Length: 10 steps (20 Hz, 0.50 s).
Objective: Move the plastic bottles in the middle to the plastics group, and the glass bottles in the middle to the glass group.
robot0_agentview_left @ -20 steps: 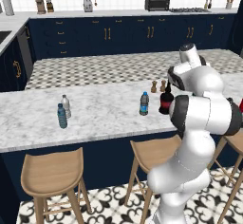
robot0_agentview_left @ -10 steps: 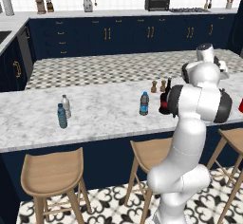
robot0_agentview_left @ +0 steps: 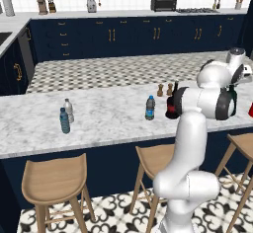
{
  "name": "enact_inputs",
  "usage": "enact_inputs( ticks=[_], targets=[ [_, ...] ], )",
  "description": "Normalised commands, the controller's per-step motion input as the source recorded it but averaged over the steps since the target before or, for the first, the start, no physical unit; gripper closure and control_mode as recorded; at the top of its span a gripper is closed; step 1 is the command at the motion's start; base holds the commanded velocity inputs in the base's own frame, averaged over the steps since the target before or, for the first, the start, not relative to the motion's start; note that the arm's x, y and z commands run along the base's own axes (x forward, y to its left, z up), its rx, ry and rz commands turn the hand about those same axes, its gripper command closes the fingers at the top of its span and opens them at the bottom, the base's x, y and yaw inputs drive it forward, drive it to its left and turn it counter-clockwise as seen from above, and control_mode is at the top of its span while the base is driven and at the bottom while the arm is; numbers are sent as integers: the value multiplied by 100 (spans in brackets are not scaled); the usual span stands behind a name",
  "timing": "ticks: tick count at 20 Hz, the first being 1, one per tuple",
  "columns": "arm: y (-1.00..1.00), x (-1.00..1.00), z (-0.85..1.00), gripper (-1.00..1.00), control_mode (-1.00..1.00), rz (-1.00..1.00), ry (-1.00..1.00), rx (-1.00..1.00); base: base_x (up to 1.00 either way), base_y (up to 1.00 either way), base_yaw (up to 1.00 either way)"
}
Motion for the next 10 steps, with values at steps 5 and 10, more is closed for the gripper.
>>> enact_inputs(
  ticks=[5,10],
  targets=[
    [-68,23,-9,100,-100,18,-1,14,0,0,0],
    [-42,23,-5,100,-100,8,0,3,0,0,0]
  ],
)
